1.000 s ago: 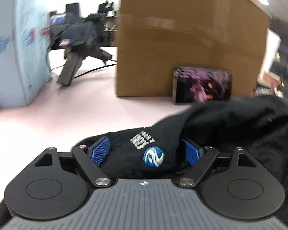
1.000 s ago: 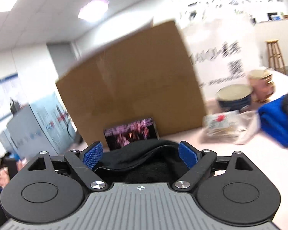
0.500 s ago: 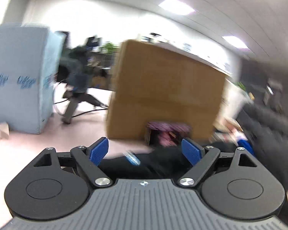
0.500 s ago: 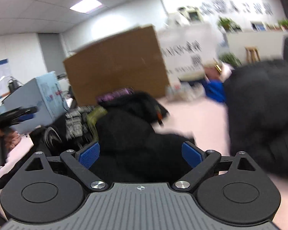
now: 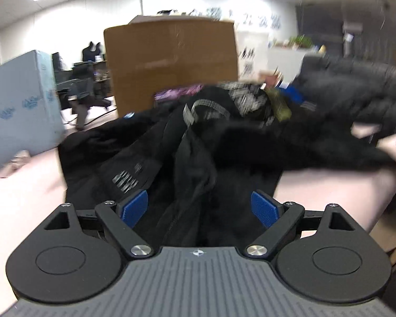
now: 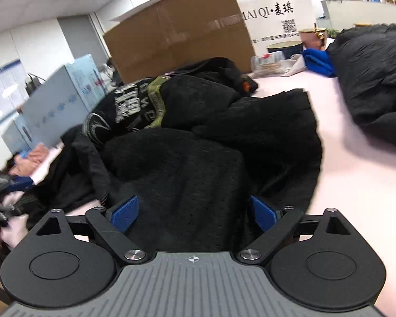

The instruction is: Fold clothes

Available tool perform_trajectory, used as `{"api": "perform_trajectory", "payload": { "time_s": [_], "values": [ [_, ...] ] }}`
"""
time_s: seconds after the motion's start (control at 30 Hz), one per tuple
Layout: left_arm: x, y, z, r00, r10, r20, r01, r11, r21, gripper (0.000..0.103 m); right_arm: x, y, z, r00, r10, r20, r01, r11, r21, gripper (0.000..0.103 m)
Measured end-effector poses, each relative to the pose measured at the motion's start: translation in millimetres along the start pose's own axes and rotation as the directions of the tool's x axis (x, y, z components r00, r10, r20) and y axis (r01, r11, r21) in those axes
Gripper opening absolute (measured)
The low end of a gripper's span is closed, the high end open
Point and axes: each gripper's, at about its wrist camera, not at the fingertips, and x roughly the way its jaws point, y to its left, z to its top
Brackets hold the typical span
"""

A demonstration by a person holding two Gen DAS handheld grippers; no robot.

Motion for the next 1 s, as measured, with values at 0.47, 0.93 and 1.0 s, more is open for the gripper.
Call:
{"api": "perform_trajectory", "payload": {
  "time_s": [0.47, 0.93, 1.0],
  "values": [
    [-8.0, 35.3, 4.7, 0.978, 0.123, 0.167, -0.120, 0.992, -0.029, 0.015, -54.5, 10.0, 14.4, 0.895, -0.134, 0.425, 0.154, 0.988, -0.014, 0.003],
    [-150.4, 47.4, -17.7, 0.631, -0.027, 0.775, -0.115, 0.985, 0.128, 0.014, -189.4, 13.1, -16.9, 0.371, 0.087, 0.924, 0.087, 0.988, -0.128, 0.003],
    [-164.5, 53.9, -25.8, 0.632, 0.009, 0.775, -0.144, 0.984, 0.106, 0.014, -207.8, 7.3, -24.8, 0.300, 0.108, 0.948, 0.064, 0.989, -0.133, 0.003]
  ]
}}
